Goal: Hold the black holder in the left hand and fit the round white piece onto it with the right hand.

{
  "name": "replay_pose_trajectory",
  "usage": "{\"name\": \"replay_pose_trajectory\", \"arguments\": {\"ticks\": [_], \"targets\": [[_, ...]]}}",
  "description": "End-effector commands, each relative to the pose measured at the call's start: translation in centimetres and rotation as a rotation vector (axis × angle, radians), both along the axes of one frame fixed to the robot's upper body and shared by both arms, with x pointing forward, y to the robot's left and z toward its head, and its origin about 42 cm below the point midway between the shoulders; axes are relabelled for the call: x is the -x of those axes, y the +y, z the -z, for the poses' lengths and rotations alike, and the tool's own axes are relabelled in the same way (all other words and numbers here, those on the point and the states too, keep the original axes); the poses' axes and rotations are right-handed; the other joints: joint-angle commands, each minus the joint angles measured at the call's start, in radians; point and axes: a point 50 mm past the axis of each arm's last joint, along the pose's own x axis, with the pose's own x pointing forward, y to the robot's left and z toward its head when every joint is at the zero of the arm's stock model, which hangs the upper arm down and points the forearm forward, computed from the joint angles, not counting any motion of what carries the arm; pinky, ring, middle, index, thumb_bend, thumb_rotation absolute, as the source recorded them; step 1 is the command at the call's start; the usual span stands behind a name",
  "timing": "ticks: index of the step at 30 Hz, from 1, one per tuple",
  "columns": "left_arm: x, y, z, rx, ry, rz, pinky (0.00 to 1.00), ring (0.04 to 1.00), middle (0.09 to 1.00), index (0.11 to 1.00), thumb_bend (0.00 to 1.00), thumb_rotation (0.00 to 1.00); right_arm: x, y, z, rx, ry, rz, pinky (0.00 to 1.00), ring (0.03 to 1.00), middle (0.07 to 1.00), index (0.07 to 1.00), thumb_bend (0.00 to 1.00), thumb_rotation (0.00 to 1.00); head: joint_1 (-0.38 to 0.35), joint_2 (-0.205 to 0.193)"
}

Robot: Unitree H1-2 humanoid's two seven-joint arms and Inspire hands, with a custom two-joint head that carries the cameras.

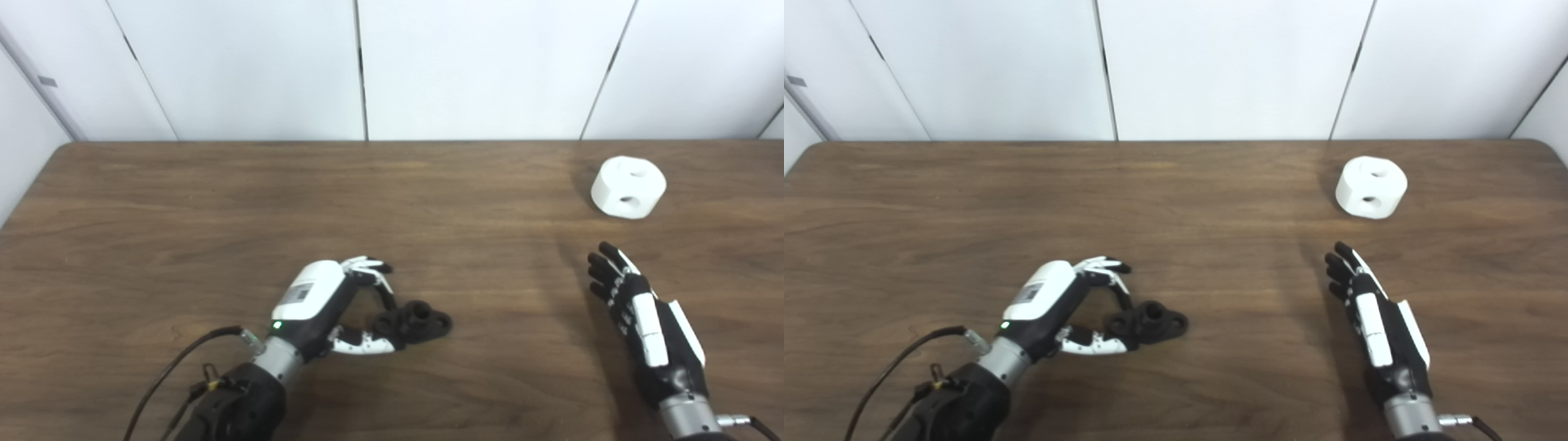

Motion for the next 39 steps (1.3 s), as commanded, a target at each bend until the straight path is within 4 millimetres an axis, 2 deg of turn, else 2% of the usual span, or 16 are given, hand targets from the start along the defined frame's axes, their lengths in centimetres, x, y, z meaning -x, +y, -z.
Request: {"name": "replay_pose_trajectory", "arguments": {"ticks": [1, 20, 25, 29, 33, 36, 38, 39], "targets": [[0.6, -0.6, 1.1, -0.016, 0.046, 0.049, 0.79, 0.902, 0.832, 0.489, 0.51, 0.06, -0.3, 0.5, -1.0, -0.002, -0.037, -0.022, 0.9, 0.917, 0.896, 0.917, 0.61, 0.99, 0.0, 0.001], [0.6, -0.1, 1.6, -0.122, -0.041, 0.014, 0.9, 0.892, 0.818, 0.489, 0.51, 0.05, 0.0, -0.4, -1.2, 0.017, -0.032, -0.019, 0.92, 0.918, 0.895, 0.921, 0.64, 0.99, -0.046, 0.012], [0.4, -0.4, 1.8, -0.155, -0.063, 0.012, 0.91, 0.885, 0.811, 0.489, 0.51, 0.05, -0.2, -0.9, -1.2, 0.005, -0.031, -0.005, 0.92, 0.913, 0.895, 0.921, 0.65, 0.94, -0.05, 0.008], [0.3, -0.4, 2.0, -0.165, -0.065, 0.009, 0.92, 0.886, 0.811, 0.489, 0.51, 0.05, -0.4, -1.4, -1.6, -0.013, -0.052, -0.007, 0.92, 0.927, 0.907, 0.926, 0.63, 0.91, -0.061, 0.002], [0.3, -0.5, 2.1, -0.162, -0.061, 0.005, 0.91, 0.887, 0.808, 0.488, 0.51, 0.05, -0.5, -1.8, -2.8, 0.009, -0.076, -0.001, 0.91, 0.927, 0.907, 0.919, 0.6, 0.9, -0.074, -0.003], [0.2, -0.5, 2.2, -0.16, -0.057, 0.005, 0.9, 0.884, 0.807, 0.488, 0.51, 0.05, -0.9, -2.4, -3.8, 0.047, -0.101, 0.006, 0.94, 0.933, 0.902, 0.915, 0.64, 0.84, -0.085, -0.004], [0.2, -0.4, 2.2, -0.159, -0.054, 0.007, 0.9, 0.883, 0.807, 0.488, 0.51, 0.05, -1.4, -2.9, -5.0, 0.112, -0.127, 0.012, 0.97, 0.942, 0.901, 0.915, 0.63, 0.74, -0.091, -0.003], [0.1, -0.4, 2.2, -0.159, -0.053, 0.007, 0.89, 0.882, 0.807, 0.489, 0.51, 0.05, -1.6, -3.2, -5.7, 0.191, -0.138, 0.017, 0.95, 0.934, 0.9, 0.913, 0.64, 0.69, -0.099, -0.004]]}}
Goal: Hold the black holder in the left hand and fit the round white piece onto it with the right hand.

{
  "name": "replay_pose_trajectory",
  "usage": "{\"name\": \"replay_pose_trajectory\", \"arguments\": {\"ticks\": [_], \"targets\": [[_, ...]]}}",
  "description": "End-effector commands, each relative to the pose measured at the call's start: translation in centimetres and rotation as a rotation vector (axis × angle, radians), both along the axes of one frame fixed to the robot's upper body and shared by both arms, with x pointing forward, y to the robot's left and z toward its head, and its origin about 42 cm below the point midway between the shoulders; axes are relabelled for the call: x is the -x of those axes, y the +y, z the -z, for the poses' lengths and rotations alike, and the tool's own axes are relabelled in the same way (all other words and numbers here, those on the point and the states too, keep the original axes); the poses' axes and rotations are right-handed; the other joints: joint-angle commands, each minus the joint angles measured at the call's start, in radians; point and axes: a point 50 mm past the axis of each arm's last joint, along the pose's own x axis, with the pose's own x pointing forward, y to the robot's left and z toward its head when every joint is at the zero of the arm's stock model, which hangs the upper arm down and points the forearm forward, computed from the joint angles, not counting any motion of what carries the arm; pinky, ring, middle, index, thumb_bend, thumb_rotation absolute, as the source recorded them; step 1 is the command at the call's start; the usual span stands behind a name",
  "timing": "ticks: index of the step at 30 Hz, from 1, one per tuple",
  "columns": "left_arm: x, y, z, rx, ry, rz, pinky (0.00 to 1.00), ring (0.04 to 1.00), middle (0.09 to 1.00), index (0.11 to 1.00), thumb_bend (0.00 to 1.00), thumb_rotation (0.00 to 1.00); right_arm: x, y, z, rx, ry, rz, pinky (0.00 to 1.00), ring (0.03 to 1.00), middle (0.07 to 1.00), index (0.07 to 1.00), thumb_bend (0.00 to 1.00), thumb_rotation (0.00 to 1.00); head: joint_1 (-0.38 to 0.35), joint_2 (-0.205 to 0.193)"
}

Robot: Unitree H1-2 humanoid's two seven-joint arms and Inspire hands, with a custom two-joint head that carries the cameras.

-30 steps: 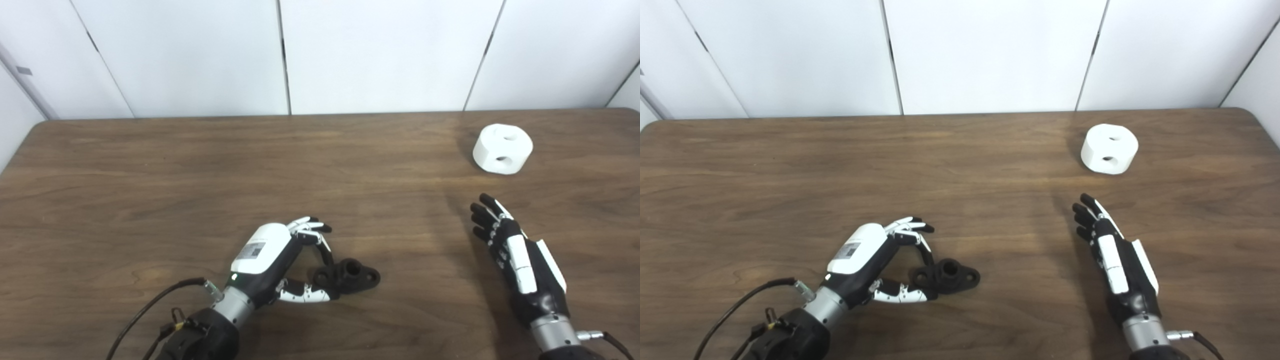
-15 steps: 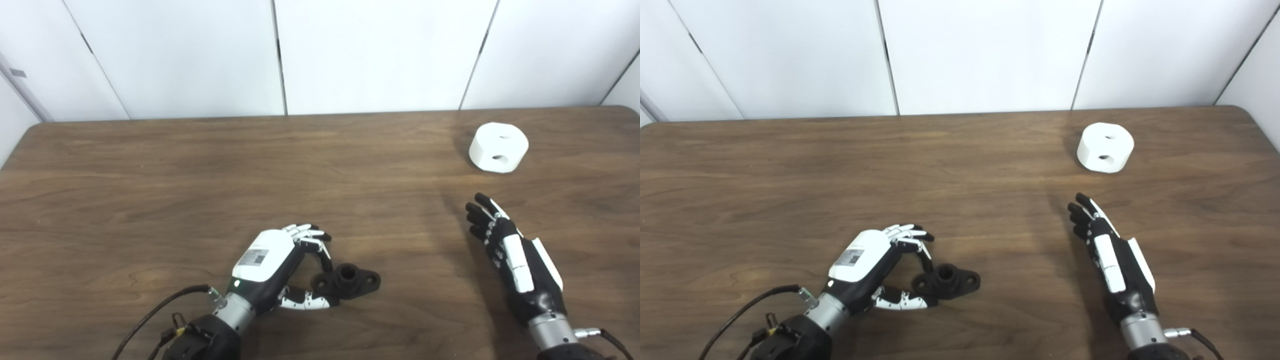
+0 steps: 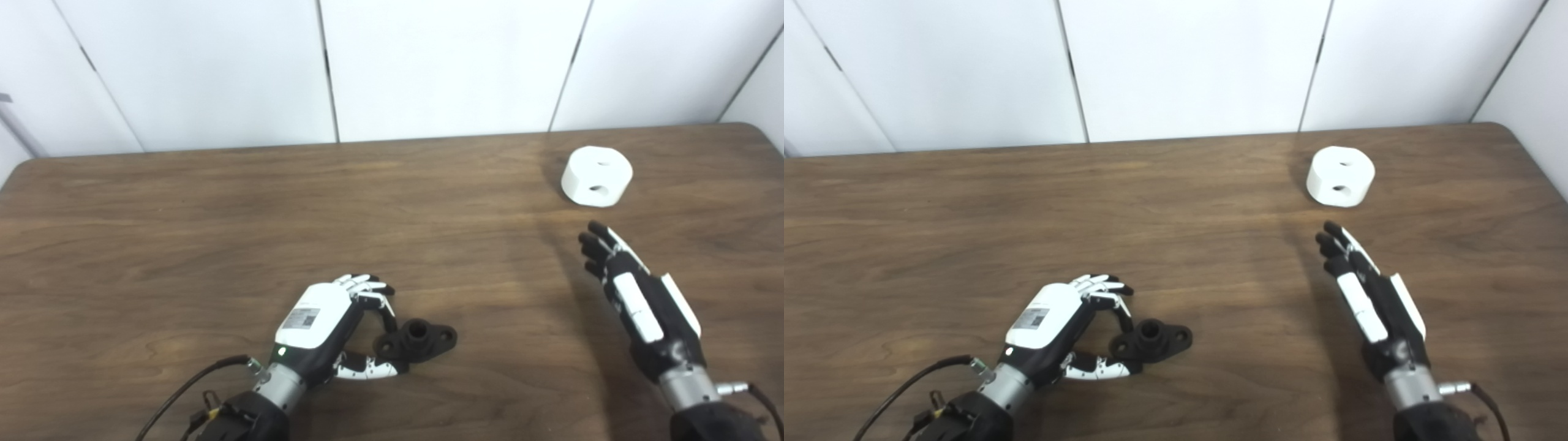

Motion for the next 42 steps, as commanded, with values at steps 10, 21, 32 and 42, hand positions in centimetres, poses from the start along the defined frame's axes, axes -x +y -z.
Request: {"name": "replay_pose_trajectory", "arguments": {"ticks": [10, 21, 32, 42], "targets": [[-0.4, 0.6, 0.9, -0.042, 0.038, -0.012, 0.89, 0.882, 0.812, 0.489, 0.51, 0.05, -4.4, -3.1, -8.8, 0.538, -0.116, -0.025, 0.97, 0.985, 0.974, 0.926, 0.77, 0.33, -0.043, -0.016], [-0.5, 1.1, 1.3, -0.051, 0.06, -0.017, 0.89, 0.884, 0.815, 0.489, 0.51, 0.05, -10.1, -5.2, -13.1, 0.9, -0.151, 0.0, 1.0, 1.0, 1.0, 0.843, 0.9, 0.19, -0.075, -0.047], [-0.4, 1.3, 2.3, -0.071, 0.065, -0.01, 0.88, 0.889, 0.821, 0.489, 0.51, 0.05, -16.2, -6.9, -16.5, 1.077, -0.05, -0.002, 1.0, 1.0, 1.0, 0.812, 0.93, 0.24, -0.086, -0.088], [0.1, 1.1, 2.4, -0.054, 0.057, 0.0, 0.89, 0.889, 0.819, 0.489, 0.51, 0.05, -20.0, -7.7, -17.5, 1.096, -0.024, -0.011, 0.98, 1.0, 1.0, 0.8, 0.98, 0.31, -0.081, -0.089]]}}
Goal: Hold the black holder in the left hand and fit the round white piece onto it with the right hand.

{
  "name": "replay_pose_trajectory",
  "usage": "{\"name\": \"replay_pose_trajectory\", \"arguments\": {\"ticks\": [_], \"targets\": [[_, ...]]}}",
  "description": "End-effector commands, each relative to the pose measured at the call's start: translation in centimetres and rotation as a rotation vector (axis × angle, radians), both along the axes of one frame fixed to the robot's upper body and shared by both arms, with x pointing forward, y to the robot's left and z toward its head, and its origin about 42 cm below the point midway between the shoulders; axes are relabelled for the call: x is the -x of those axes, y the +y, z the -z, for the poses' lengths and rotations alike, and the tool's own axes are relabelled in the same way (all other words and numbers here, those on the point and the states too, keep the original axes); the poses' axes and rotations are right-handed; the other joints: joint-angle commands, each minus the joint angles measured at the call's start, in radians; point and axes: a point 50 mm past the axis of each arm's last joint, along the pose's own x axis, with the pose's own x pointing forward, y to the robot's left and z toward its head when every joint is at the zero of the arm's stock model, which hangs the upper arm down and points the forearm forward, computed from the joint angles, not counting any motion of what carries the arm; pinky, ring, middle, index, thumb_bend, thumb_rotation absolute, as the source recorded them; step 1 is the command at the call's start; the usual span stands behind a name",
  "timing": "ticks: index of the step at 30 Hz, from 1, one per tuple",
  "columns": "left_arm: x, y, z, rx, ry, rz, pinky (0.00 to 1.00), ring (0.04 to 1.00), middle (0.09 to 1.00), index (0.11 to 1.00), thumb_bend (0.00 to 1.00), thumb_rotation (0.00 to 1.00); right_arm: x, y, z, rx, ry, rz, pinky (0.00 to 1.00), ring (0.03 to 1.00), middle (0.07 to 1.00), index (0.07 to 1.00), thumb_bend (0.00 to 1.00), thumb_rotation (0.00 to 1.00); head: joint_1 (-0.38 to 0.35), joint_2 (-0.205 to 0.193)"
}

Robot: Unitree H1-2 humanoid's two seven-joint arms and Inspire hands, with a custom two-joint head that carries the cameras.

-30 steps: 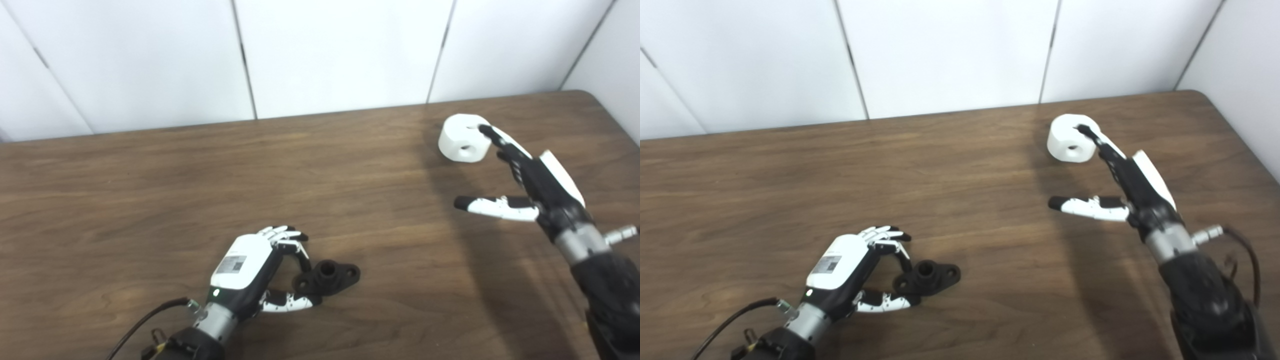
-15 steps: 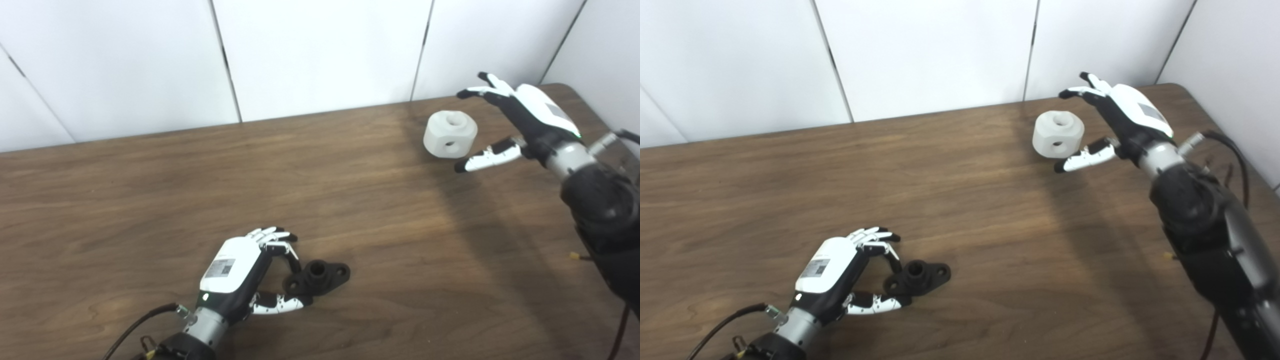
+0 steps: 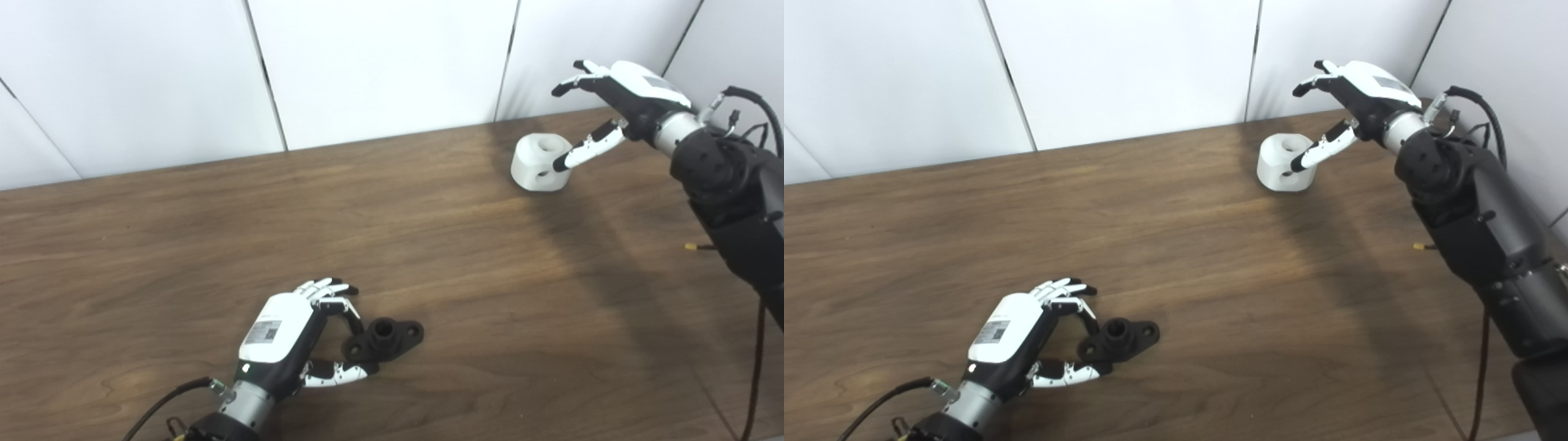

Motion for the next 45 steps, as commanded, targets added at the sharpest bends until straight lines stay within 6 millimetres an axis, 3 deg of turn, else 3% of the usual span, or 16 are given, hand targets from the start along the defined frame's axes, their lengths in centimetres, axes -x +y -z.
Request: {"name": "replay_pose_trajectory", "arguments": {"ticks": [1, 18, 45], "targets": [[0.6, 0.7, 1.7, -0.064, 0.072, -0.011, 0.89, 0.889, 0.82, 0.489, 0.51, 0.05, -0.9, 0.2, -3.7, 0.058, -0.104, -0.029, 0.98, 1.0, 1.0, 0.792, 0.99, 0.31, 0.002, 0.006], [0.6, 0.4, 1.4, -0.067, 0.063, -0.01, 0.89, 0.888, 0.818, 0.488, 0.51, 0.05, -4.6, 0.9, -3.8, 0.143, 0.089, -0.014, 0.99, 1.0, 1.0, 0.729, 1.0, 0.24, 0.004, 0.015], [0.5, 0.3, 1.5, -0.061, 0.058, -0.016, 0.88, 0.887, 0.825, 0.489, 0.51, 0.05, -5.2, 0.7, -1.3, 0.207, 0.159, -0.028, 0.96, 1.0, 1.0, 0.795, 1.0, 0.28, 0.003, 0.012]]}}
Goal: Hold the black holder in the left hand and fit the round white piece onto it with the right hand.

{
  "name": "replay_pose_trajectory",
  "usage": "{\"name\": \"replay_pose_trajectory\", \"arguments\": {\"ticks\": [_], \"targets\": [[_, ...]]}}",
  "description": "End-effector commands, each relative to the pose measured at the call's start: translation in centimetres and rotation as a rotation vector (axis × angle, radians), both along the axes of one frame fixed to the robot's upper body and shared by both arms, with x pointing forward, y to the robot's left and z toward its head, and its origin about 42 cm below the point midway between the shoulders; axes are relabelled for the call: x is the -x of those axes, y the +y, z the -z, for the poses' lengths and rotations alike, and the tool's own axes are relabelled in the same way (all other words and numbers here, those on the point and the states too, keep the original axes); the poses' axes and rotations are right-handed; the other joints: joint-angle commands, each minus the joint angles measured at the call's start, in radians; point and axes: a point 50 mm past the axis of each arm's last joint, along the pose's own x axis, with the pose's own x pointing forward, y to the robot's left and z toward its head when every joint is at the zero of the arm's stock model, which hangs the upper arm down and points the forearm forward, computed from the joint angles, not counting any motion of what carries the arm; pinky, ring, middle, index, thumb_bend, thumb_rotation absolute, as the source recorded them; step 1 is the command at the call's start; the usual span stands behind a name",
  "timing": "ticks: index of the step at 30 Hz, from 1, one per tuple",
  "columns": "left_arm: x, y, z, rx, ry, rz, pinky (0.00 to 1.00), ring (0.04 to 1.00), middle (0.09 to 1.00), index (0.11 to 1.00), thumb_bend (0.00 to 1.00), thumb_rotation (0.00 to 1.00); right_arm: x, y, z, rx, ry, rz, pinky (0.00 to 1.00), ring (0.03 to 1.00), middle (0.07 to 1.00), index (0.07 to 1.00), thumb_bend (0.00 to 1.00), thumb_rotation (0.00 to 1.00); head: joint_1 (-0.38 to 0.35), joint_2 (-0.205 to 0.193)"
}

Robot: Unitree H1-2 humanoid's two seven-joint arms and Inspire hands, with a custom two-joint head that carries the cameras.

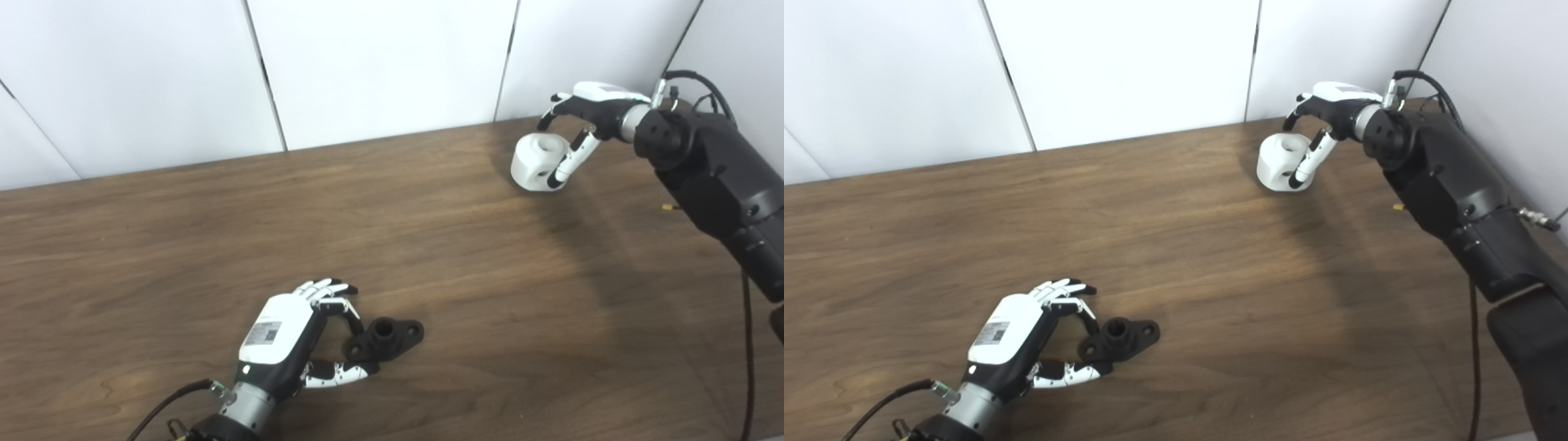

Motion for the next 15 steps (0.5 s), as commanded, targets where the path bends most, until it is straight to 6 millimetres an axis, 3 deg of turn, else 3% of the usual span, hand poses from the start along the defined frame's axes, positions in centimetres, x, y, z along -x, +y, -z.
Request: {"name": "replay_pose_trajectory", "arguments": {"ticks": [1, 15], "targets": [[0.42, 0.44, 1.48, -0.058, 0.065, -0.013, 0.88, 0.886, 0.825, 0.489, 0.51, 0.05, -0.45, -0.38, -2.59, 0.032, -0.09, -0.013, 0.95, 1.0, 1.0, 0.794, 1.0, 0.28, 0.001, 0.001], [0.48, 0.36, 1.2, -0.062, 0.068, -0.014, 0.88, 0.888, 0.828, 0.489, 0.51, 0.05, -0.11, -0.83, -2.17, 0.013, -0.108, -0.02, 0.96, 1.0, 0.983, 0.709, 1.0, 0.27, 0.006, 0.015]]}}
